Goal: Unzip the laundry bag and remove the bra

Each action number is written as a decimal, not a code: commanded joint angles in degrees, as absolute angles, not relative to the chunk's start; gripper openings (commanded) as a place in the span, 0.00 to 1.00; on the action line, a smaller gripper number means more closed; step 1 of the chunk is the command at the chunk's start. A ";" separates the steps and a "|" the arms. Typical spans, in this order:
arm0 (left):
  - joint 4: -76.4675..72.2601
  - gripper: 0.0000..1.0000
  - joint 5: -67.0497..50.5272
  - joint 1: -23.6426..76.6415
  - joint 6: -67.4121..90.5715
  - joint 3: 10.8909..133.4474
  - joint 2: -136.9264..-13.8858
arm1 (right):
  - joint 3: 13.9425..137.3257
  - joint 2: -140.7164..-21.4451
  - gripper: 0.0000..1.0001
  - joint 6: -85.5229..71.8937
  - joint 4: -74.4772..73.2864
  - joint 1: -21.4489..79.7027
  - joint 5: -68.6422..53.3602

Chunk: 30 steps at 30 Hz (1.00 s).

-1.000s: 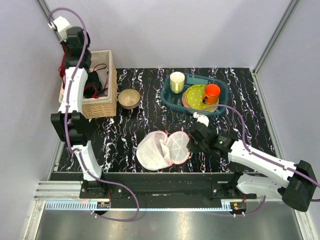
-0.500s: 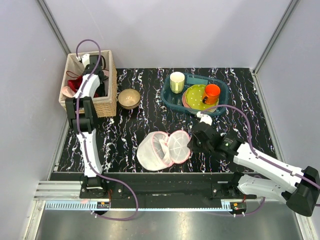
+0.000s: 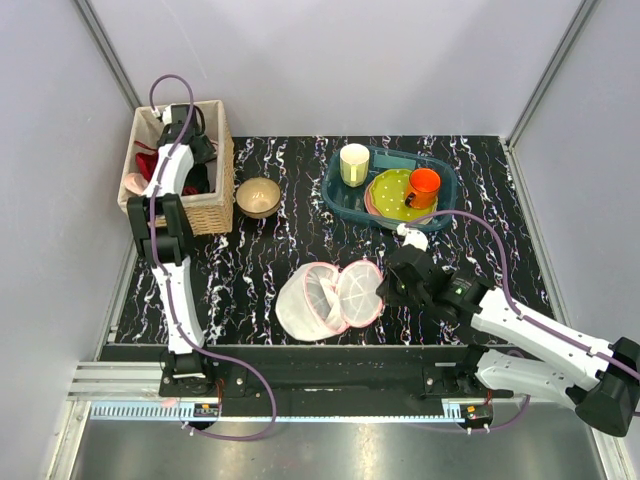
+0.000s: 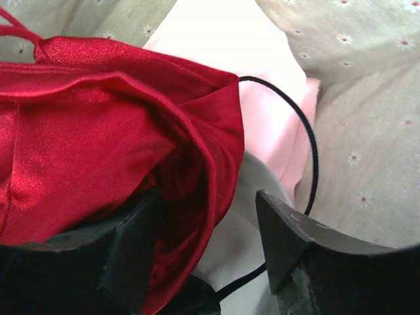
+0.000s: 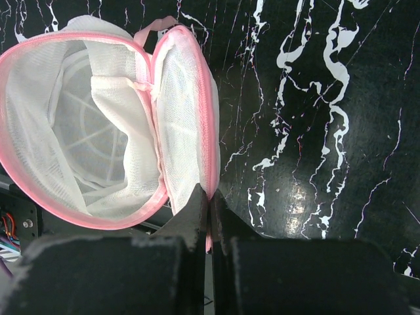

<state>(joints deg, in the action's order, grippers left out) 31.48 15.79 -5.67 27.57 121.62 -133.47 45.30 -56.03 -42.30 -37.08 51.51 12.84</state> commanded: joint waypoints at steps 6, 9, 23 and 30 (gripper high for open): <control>34.89 0.85 7.04 -5.71 27.51 121.55 -120.51 | 44.83 -53.70 0.00 -43.24 -36.30 51.68 13.36; 35.77 0.88 7.20 -5.10 27.51 121.20 -116.73 | 45.09 -53.79 0.00 -43.07 -35.95 51.77 12.92; 28.76 0.99 15.98 9.21 32.25 89.79 -84.39 | 54.21 -51.15 0.00 -40.51 -48.31 51.68 29.51; 28.13 0.99 17.06 20.82 33.05 75.16 -72.35 | 56.25 -46.07 0.04 -46.92 -60.46 43.36 39.46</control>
<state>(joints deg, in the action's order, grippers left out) 31.42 15.46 18.24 31.55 80.40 -77.52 54.43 -49.89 -42.19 -51.13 48.60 29.69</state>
